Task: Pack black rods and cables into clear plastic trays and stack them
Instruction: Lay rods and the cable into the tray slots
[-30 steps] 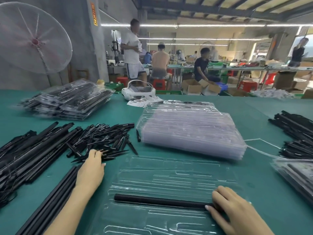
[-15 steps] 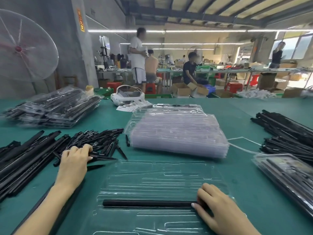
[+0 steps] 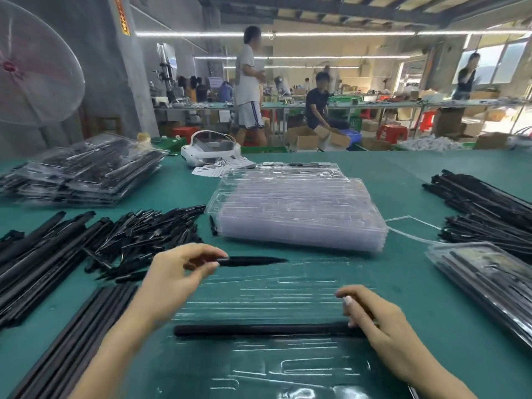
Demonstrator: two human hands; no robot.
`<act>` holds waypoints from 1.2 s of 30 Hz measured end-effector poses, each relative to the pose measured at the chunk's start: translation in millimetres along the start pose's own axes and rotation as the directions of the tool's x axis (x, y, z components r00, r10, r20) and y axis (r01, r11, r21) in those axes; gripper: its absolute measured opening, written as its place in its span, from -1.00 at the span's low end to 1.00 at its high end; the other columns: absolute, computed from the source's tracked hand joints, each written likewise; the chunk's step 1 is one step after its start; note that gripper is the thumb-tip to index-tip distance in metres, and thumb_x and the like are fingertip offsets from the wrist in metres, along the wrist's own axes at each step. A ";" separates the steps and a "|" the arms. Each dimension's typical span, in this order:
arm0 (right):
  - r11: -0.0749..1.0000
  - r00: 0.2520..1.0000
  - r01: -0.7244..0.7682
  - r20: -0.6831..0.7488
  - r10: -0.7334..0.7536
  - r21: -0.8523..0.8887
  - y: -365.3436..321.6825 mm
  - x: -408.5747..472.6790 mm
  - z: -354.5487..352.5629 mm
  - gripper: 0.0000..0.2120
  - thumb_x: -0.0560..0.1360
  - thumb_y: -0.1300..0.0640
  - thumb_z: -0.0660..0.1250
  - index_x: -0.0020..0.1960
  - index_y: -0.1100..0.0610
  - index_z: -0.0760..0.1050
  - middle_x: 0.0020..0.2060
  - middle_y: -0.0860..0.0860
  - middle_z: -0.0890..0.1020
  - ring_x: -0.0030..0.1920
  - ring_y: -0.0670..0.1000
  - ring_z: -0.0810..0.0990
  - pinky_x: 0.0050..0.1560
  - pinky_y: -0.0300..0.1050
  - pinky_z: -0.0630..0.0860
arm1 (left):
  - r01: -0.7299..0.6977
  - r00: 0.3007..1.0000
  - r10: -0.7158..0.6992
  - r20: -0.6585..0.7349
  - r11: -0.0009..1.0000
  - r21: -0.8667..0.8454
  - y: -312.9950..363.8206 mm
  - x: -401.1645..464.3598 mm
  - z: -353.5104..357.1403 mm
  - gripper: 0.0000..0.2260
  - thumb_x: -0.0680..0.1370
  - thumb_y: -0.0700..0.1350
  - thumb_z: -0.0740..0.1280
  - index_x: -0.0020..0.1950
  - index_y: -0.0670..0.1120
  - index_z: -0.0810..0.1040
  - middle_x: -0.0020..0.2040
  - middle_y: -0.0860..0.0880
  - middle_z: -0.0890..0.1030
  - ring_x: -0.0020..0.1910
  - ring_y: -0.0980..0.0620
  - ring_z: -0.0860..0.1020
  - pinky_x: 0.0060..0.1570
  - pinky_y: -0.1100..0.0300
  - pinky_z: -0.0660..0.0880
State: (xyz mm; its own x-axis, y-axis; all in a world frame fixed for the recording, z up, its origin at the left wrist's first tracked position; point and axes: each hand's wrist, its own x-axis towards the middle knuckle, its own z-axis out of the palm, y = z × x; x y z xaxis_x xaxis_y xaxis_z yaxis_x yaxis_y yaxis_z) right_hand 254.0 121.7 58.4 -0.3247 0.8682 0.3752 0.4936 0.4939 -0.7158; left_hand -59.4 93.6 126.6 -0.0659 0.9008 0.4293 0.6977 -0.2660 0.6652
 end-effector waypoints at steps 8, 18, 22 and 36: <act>0.986 0.967 0.162 0.195 -0.166 0.035 -6.4 -2.5 -6.7 -0.69 0.48 -0.26 0.29 0.10 -0.13 0.56 -0.14 -0.15 0.63 -0.15 -0.12 0.61 -0.13 -0.32 0.50 | 0.049 0.925 -0.028 0.379 0.998 -0.046 3.3 -41.5 63.2 -0.82 0.43 -0.18 0.48 -0.15 0.13 0.67 -0.22 0.21 0.65 -0.20 0.20 0.59 -0.14 0.32 0.49; 0.944 0.901 0.322 0.329 -0.283 -0.070 -10.4 -2.2 -12.6 -0.84 0.46 -0.13 0.40 -0.03 -0.09 0.63 -0.21 -0.24 0.55 -0.22 -0.30 0.51 -0.15 -0.42 0.43 | 0.052 0.914 0.000 0.405 0.992 -0.119 12.6 -55.1 76.5 -0.91 0.41 -0.04 0.50 -0.12 0.08 0.66 -0.20 0.25 0.63 -0.26 0.18 0.54 -0.26 0.44 0.36; 0.922 0.910 0.362 0.268 -0.317 -0.137 -19.1 -2.7 -9.5 -0.87 0.42 -0.07 0.44 -0.07 -0.06 0.65 -0.29 -0.17 0.54 -0.32 -0.36 0.42 -0.26 -0.49 0.40 | 0.060 0.972 0.016 0.232 0.947 -0.316 23.1 -54.6 72.1 -0.86 0.40 -0.09 0.51 -0.17 0.16 0.66 -0.27 0.14 0.65 -0.33 0.21 0.52 -0.25 0.38 0.41; 0.983 0.954 -0.086 0.297 0.036 0.160 -30.8 -12.2 15.0 -0.83 0.28 -0.10 0.45 -0.15 -0.12 0.59 -0.32 0.10 0.63 -0.38 -0.11 0.50 -0.29 -0.20 0.45 | -0.135 0.890 0.191 0.413 0.978 -0.160 20.6 -59.2 92.4 -0.79 0.45 0.02 0.42 0.08 0.10 0.63 -0.07 0.17 0.59 -0.04 0.33 0.44 0.01 0.47 0.30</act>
State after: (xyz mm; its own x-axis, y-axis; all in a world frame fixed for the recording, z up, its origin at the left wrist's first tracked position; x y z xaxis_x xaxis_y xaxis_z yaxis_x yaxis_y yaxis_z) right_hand 230.7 95.2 67.1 -0.5317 0.8321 0.1578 0.3846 0.4032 -0.8304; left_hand 24.8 66.5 58.5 0.3695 0.8931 0.2567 0.5766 -0.4370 0.6903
